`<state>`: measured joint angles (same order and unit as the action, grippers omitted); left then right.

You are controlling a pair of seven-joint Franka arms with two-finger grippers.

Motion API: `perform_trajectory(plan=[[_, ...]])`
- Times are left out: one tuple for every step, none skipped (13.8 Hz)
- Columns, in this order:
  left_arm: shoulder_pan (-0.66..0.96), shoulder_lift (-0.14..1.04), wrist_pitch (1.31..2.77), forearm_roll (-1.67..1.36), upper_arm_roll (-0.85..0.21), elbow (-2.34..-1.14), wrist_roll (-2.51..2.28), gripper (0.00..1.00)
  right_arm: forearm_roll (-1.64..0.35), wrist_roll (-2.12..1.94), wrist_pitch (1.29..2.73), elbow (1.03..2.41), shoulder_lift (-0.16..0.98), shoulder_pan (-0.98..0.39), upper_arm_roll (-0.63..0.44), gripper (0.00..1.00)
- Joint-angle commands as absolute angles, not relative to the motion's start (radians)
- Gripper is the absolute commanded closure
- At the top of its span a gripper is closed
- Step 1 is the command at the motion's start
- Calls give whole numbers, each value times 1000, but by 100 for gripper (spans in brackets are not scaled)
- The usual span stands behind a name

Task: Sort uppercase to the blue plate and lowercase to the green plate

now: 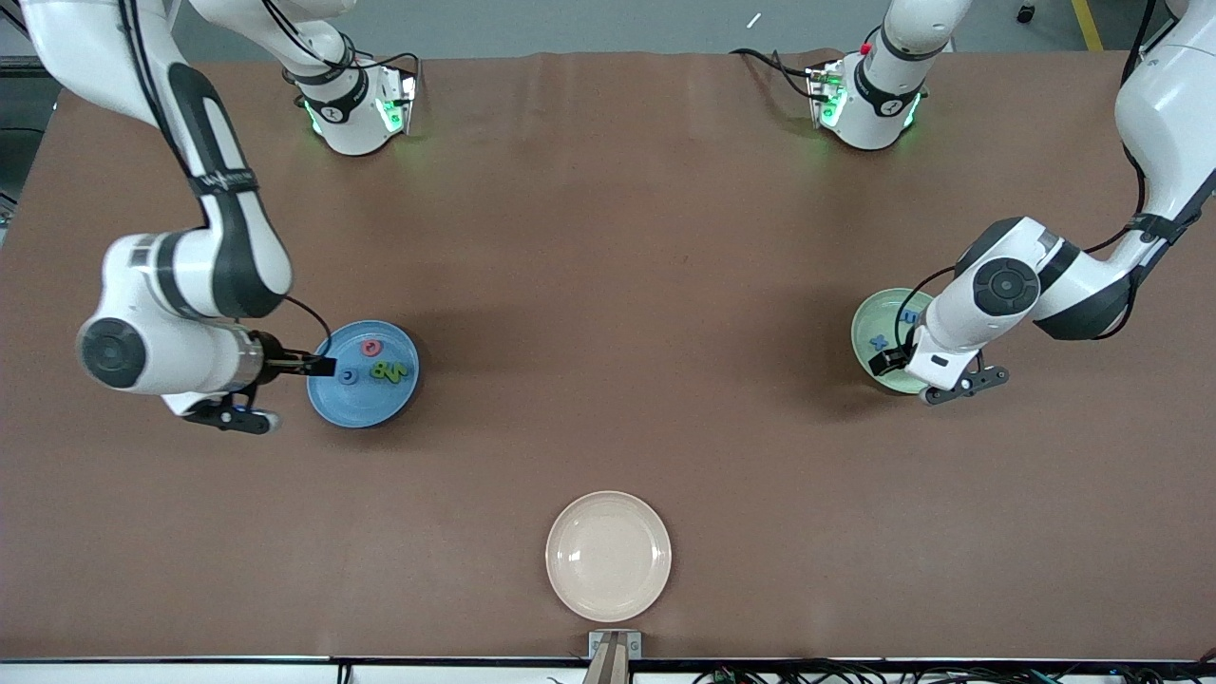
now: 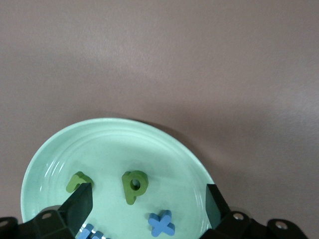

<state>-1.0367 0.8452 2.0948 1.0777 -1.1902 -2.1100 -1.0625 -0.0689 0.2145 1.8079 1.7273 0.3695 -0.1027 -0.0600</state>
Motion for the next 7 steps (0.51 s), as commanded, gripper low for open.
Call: perform_trajectory(plan=[[-1026,831,2094,1060,-1198,-2074,-1066,0,-52,193,1683,1672,281,-52,-48,0],[-975,825,2092,1001,-1190,-2031,-1066,1,-31,174,1658,1661,249,-52,-49,0],[-954,816,2083,967,-1187,-2004,-1055,1,29,137,1640,1651,215,-52,-48,0],[-944,774,2083,910,-1186,-1999,-1037,1,61,102,1616,1631,203,-52,-48,0],[-899,729,2085,822,-1165,-1988,-996,3,61,89,1585,1600,201,-43,-49,0],[-838,659,2089,730,-1093,-1970,-938,3,60,86,1560,1576,201,-26,-48,0],[-754,594,2094,636,-1012,-1957,-878,3,58,78,1545,1559,199,-23,-48,0]])
